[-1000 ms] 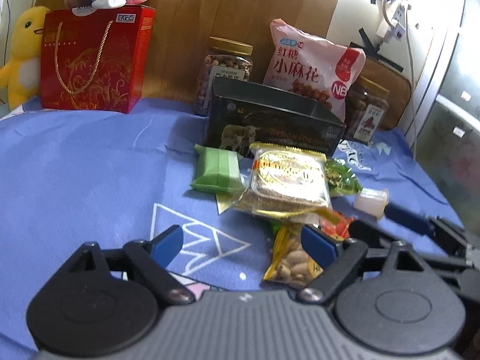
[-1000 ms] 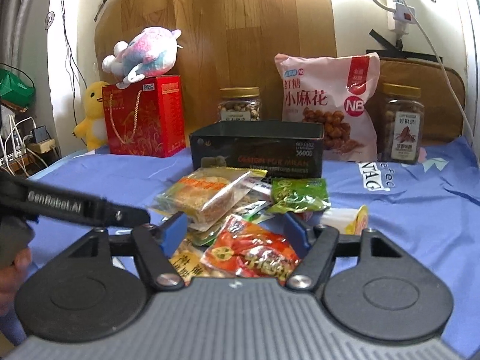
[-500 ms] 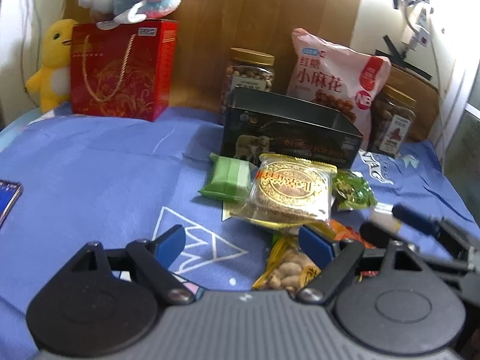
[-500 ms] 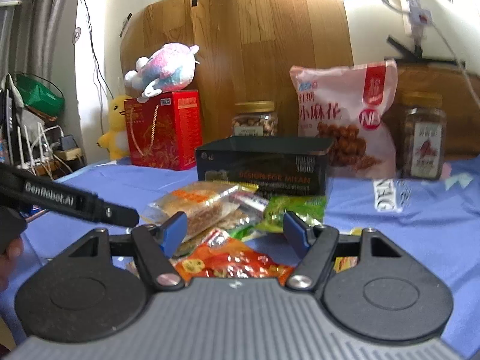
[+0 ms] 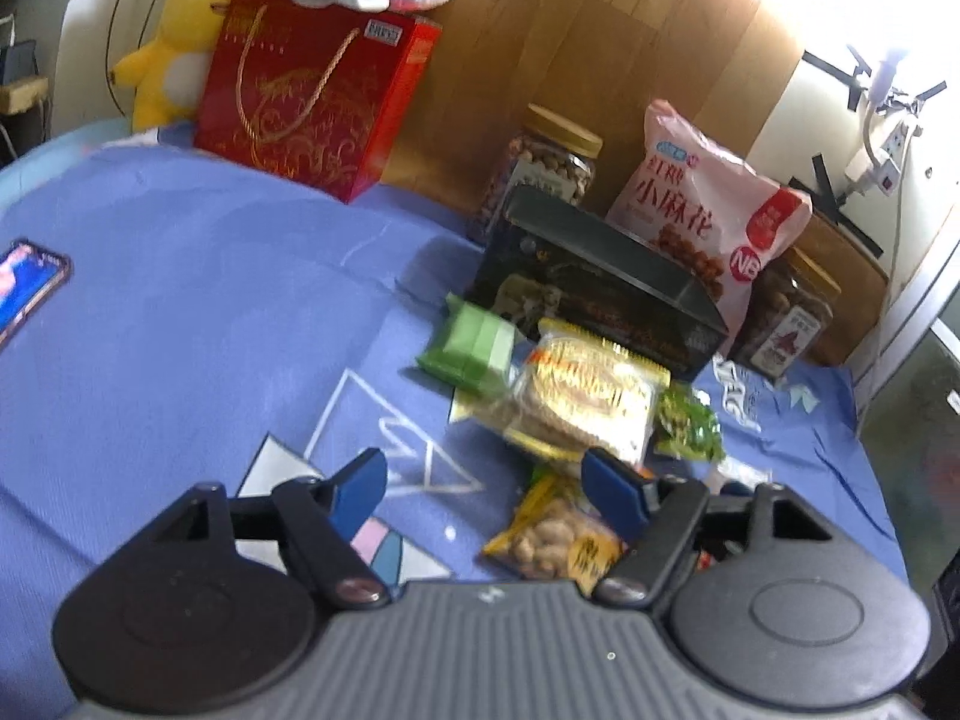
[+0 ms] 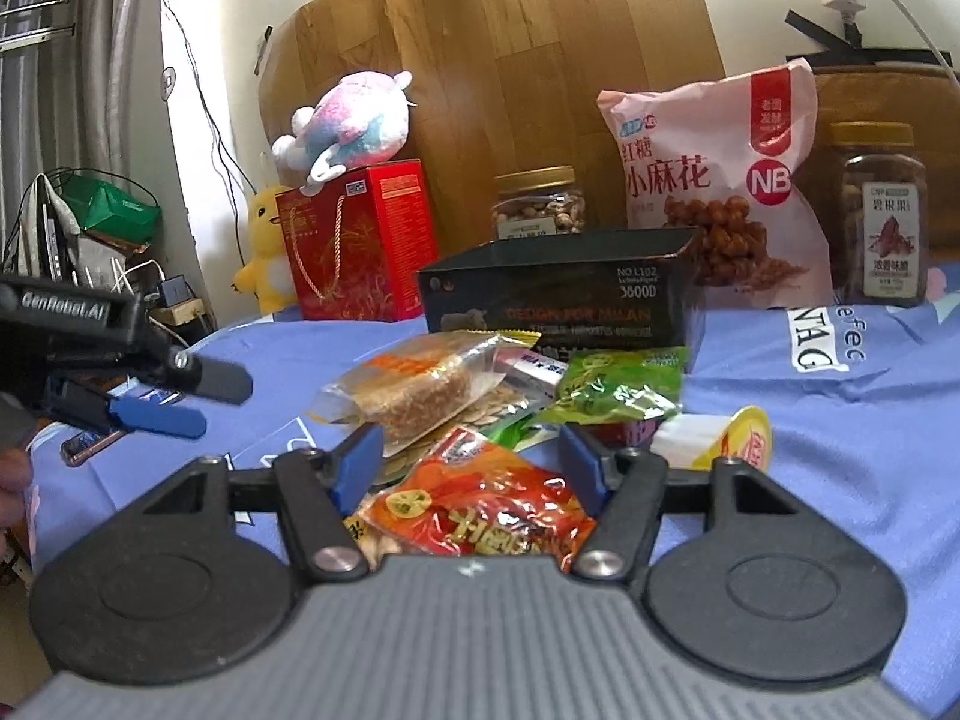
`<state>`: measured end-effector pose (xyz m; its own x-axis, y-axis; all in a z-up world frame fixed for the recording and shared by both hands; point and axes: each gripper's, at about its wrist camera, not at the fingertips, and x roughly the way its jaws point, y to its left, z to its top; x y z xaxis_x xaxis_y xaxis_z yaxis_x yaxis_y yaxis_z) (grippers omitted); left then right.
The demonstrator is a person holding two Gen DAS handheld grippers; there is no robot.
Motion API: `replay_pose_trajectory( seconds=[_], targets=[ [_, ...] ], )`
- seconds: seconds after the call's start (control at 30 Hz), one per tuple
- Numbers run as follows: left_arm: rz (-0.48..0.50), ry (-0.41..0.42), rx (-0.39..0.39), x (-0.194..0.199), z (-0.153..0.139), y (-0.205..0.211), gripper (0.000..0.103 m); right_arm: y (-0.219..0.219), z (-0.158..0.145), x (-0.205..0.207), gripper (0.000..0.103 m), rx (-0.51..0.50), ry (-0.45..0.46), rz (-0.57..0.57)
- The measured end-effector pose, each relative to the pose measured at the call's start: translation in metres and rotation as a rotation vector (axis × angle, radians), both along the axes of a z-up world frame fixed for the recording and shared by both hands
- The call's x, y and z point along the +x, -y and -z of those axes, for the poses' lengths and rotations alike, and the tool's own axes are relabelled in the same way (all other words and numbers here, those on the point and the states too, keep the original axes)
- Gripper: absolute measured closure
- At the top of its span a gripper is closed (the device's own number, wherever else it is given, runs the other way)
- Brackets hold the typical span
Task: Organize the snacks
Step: 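Move the left tool toward the clear mooncake bag, then close the left tool on the clear mooncake bag and lift it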
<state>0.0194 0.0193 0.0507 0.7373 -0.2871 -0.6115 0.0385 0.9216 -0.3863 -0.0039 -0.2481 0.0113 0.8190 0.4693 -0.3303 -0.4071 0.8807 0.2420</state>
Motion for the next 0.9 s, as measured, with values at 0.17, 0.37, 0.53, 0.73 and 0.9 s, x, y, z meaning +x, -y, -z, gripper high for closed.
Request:
replay_pose_trajectory(
  seconds=[0.17,0.37,0.53,0.73,0.9],
  targets=[
    [0.048,-0.023,0.015,0.008,0.008,0.001,0.030,0.001,0.000,-0.001,0.036,-0.004,0.010,0.014],
    [0.110,-0.012,-0.058,0.031,0.004,-0.017,0.029,-0.003,-0.002,-0.004,0.040,-0.030,0.015,0.027],
    [0.210,-0.013,-0.123,0.060,0.007,-0.024,0.045,-0.022,-0.010,-0.001,0.051,0.014,-0.065,-0.017],
    [0.304,-0.074,-0.208,0.089,0.030,-0.021,0.070,-0.057,-0.009,0.017,0.089,-0.049,-0.145,0.012],
    [0.288,-0.016,-0.255,0.072,0.024,-0.041,0.082,-0.065,-0.017,0.011,0.096,-0.066,-0.138,0.026]
  ],
)
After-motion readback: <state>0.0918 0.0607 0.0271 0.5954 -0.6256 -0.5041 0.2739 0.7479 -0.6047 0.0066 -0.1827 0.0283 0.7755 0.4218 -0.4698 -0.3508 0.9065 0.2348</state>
